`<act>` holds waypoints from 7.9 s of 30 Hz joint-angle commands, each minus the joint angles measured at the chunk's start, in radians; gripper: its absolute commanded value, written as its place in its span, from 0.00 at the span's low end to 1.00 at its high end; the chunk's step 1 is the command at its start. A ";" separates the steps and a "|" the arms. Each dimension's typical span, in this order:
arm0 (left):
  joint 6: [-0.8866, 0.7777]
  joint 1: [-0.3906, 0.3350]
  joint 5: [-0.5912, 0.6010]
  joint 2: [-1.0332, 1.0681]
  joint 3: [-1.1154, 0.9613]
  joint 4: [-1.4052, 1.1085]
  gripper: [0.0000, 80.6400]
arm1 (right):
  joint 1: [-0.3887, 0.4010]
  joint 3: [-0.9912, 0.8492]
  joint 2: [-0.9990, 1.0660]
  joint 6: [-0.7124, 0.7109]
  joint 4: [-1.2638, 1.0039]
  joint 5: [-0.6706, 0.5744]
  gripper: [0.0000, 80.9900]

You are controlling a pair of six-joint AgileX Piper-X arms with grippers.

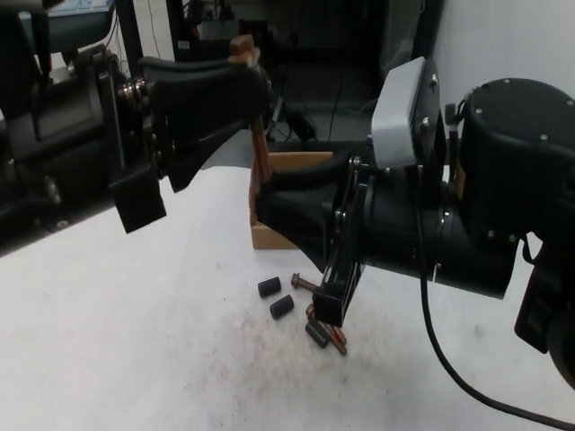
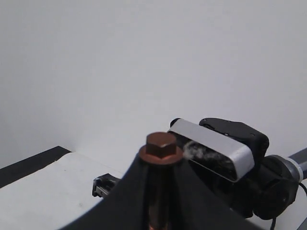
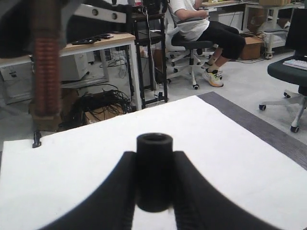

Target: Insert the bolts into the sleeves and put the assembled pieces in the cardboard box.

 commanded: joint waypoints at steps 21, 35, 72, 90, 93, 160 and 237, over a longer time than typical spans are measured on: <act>0.145 0.001 -0.093 0.050 -0.004 -0.019 0.00 | 0.004 -0.002 -0.012 -0.014 -0.101 -0.057 0.01; 0.091 0.001 -0.024 0.050 -0.002 -0.019 0.00 | 0.001 -0.002 -0.012 -0.014 -0.101 -0.026 0.01; 0.227 0.026 -0.171 0.048 0.002 0.242 0.78 | 0.001 -0.005 -0.012 -0.014 -0.103 -0.026 0.01; 0.211 0.118 -0.458 -0.102 -0.042 0.139 0.00 | -0.150 -0.056 -0.005 0.093 0.251 0.222 0.01; 0.231 0.118 -0.498 -0.102 -0.042 0.321 0.00 | -0.179 -0.145 0.033 0.110 0.430 0.222 0.01; 0.334 0.118 -0.441 0.028 -0.042 1.088 0.00 | -0.240 -1.236 1.000 -0.156 1.618 0.307 0.00; 0.490 0.118 -0.465 0.028 -0.042 1.141 0.00 | -0.195 -1.028 1.039 -0.718 1.193 0.329 0.42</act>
